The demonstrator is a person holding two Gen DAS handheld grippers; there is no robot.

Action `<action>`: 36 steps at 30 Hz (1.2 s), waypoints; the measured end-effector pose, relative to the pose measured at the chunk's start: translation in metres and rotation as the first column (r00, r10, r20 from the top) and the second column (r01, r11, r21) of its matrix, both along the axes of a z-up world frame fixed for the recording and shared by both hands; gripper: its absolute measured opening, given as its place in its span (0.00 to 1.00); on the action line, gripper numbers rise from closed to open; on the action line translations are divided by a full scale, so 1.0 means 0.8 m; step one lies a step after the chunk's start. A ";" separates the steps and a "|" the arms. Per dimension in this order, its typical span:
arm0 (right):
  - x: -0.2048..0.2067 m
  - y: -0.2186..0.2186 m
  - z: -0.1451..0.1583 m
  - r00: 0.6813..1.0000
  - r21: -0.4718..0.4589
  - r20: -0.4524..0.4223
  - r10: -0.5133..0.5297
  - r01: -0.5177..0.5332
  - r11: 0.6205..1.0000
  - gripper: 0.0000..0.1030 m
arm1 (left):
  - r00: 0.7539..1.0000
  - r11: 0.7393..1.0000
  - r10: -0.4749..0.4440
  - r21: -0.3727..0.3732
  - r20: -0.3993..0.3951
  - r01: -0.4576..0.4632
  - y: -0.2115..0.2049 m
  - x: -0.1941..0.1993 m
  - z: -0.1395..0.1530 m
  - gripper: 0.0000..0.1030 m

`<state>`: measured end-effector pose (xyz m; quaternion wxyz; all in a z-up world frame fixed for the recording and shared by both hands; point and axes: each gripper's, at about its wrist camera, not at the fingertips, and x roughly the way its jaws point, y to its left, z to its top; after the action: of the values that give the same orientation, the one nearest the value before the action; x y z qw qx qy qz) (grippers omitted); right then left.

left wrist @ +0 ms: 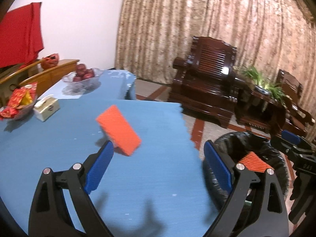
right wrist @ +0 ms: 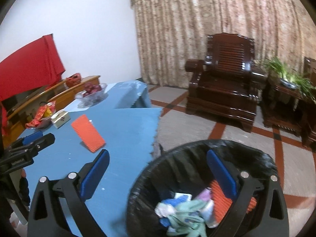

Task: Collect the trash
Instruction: 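Return to the table and grasp the second orange mesh sleeve with the right tool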

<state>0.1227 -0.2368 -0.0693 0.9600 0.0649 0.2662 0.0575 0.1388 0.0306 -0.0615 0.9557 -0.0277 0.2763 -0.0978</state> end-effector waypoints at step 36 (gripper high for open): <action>0.207 0.278 -0.120 0.931 -0.078 -0.170 0.323 -0.339 0.937 0.94 | 0.959 0.964 0.265 0.063 -0.097 -0.259 0.199 0.101 -0.089 0.87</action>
<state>0.2880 -0.0145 -0.1652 0.9151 -0.0276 0.3496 0.1993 0.2196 0.1901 -0.1324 0.9448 -0.0453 0.3221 0.0381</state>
